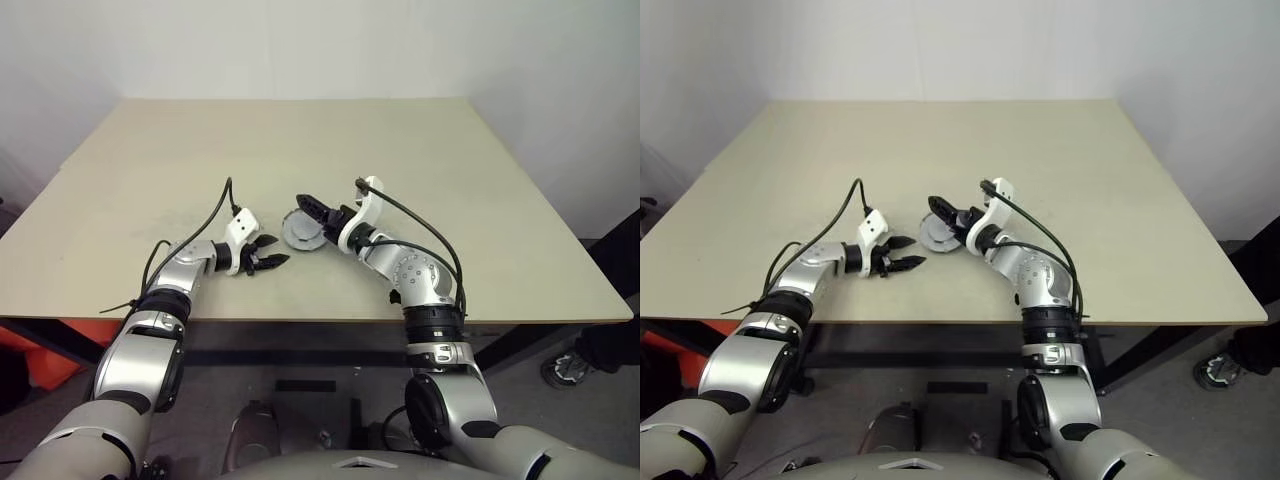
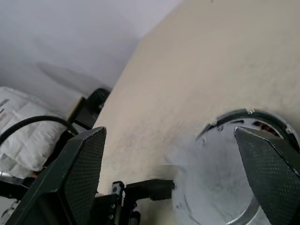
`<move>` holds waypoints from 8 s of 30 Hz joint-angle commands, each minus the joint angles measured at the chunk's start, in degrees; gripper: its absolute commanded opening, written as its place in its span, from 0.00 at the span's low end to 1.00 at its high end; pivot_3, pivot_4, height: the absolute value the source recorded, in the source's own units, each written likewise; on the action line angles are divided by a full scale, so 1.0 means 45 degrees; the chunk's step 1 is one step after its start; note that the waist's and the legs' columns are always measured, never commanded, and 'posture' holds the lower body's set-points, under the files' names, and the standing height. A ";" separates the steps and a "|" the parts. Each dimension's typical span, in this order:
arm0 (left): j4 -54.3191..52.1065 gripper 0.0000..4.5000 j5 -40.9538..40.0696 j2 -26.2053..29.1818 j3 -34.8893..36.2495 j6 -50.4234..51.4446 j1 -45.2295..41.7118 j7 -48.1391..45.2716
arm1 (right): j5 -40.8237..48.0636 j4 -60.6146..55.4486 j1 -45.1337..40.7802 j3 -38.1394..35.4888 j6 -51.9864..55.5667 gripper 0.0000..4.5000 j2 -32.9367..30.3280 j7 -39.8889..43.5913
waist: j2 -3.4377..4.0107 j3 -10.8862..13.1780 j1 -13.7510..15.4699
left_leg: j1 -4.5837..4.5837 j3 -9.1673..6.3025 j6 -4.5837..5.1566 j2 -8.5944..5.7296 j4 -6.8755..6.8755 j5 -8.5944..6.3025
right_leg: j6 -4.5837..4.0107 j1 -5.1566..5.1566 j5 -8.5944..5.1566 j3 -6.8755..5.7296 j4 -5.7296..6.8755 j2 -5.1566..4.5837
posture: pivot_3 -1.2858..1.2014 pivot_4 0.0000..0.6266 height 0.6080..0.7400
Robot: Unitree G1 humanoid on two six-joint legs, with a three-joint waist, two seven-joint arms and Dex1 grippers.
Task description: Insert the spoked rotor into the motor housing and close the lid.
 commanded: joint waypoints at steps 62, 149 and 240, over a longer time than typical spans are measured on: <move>-0.0878 0.66 -0.0768 0.0442 0.0809 0.0100 0.0626 0.0499 | -0.7258 0.6951 -0.2590 0.3232 -0.7001 0.66 -0.1040 0.2001 | 0.0006 0.0010 -0.0319 | 0.0049 -0.0006 0.0061 0.0034 0.0125 -0.0033 | -0.0073 0.0086 -0.0005 -0.0005 0.0021 0.0001 | 0.52 0.00 1.00; -0.0554 0.16 -0.2036 -0.1409 0.1886 0.5853 -0.0963 0.4485 | -0.7991 0.8399 -0.3038 0.3156 -0.6770 0.66 -0.1614 0.1518 | 0.0035 0.0018 -0.0253 | 0.0214 0.0003 0.0070 0.0073 0.0135 -0.0038 | -0.0124 0.0282 0.0025 -0.0003 -0.0021 -0.0017 | 0.52 0.00 1.00; -0.0872 0.15 -0.1949 -0.1784 0.1728 0.5585 -0.0686 0.4150 | -0.0689 0.9109 -0.5530 -0.4189 0.0686 0.95 -0.0263 0.1807 | 0.0077 0.0031 -0.0304 | 0.0253 0.0021 -0.0047 -0.0020 -0.0151 0.0036 | -0.0087 0.0251 0.0019 -0.0001 -0.0188 -0.0032 | 0.52 0.00 1.00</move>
